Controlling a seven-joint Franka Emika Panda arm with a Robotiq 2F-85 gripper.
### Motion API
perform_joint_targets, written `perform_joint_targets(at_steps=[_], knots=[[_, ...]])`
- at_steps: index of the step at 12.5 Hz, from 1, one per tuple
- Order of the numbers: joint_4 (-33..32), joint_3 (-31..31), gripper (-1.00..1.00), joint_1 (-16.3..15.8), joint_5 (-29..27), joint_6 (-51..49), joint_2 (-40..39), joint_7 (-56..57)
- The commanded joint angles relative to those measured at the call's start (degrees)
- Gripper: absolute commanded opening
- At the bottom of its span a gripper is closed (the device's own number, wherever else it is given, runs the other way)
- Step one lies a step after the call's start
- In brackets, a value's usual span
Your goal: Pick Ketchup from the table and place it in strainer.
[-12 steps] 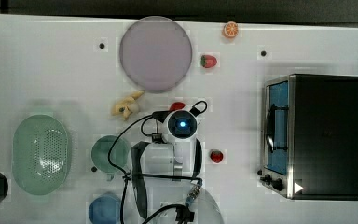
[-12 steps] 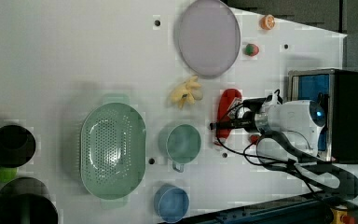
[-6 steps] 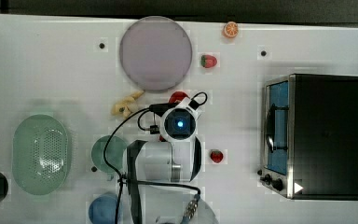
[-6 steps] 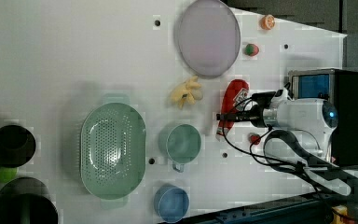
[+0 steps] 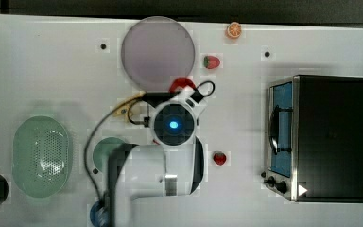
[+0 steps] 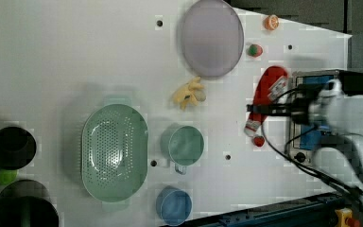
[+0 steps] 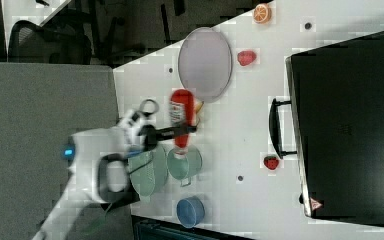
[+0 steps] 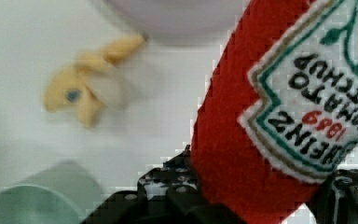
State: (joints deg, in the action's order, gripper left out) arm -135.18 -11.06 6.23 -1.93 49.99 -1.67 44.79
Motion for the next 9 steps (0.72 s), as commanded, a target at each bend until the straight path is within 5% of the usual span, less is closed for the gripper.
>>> perform_joint_targets(at_steps=[1, 9], knots=[[5.45, -5.52, 0.25, -2.29, 0.16, -9.22, 4.33, -10.24], [10.36, -23.27, 0.25, -5.67, 0.13, -12.74, 0.66, -38.53]])
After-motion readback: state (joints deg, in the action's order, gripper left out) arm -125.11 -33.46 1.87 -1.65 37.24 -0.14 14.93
